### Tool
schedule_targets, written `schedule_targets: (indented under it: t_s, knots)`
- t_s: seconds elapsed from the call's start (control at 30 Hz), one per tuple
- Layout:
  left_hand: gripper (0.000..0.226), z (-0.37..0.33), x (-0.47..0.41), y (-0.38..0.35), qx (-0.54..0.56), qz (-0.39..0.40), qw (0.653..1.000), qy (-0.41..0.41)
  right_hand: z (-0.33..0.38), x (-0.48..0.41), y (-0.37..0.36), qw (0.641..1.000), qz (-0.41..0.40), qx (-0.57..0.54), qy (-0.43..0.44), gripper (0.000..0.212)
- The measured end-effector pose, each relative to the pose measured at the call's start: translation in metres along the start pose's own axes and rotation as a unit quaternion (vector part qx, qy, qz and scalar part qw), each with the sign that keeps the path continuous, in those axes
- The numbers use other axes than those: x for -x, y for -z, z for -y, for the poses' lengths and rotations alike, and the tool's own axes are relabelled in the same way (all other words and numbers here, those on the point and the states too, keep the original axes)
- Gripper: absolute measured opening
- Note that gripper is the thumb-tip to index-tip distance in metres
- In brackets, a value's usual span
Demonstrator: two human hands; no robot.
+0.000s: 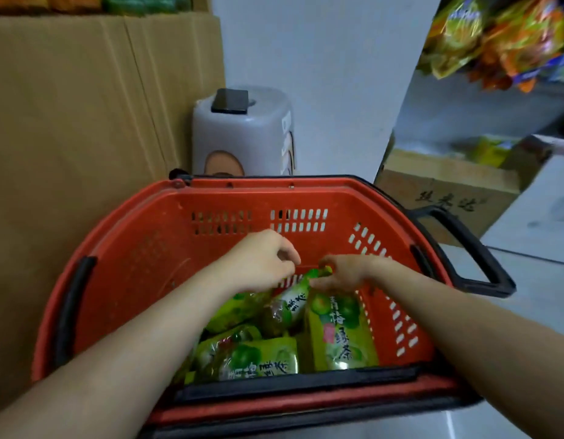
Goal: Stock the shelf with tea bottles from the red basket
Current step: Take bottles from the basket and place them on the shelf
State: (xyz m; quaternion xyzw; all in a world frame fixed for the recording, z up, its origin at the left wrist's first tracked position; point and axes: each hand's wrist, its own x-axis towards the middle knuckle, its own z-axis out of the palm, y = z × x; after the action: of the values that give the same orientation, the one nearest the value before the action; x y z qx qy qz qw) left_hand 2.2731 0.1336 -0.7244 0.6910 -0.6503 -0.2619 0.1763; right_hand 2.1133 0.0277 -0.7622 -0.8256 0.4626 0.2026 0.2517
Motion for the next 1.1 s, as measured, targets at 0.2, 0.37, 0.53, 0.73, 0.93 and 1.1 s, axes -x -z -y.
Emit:
schedule_targets:
  t_s: [0.2,0.37,0.53,0.73,0.93,1.1]
  knots:
    - [0.07,0.002,-0.025,-0.053,-0.059,0.258,0.957,0.117,0.008,-0.024,-0.016,0.997,0.049,-0.059,0.018,0.057]
    - [0.105,0.021,-0.031,-0.083,0.114,0.252,0.942,0.192,0.0,-0.023,-0.016,0.994,-0.029,-0.071,0.072,0.045]
    - [0.1,0.025,-0.037,-0.067,0.248,0.066,0.956,0.144,-0.003,-0.012,0.002,0.959,-0.185,-0.141,0.162,0.064]
    - [0.064,0.032,-0.03,-0.02,0.429,-0.113,0.889,0.11,0.008,0.004,0.017,0.83,-0.129,-0.505,0.198,0.102]
    - [0.068,0.058,-0.027,-0.023,0.535,0.032,0.835,0.123,0.012,-0.001,0.005,0.778,-0.116,-0.581,0.209,0.05]
    - [0.073,0.086,-0.02,-0.052,0.085,0.363,0.9,0.224,0.003,-0.004,0.008,0.786,-0.106,-0.577,0.198,0.038]
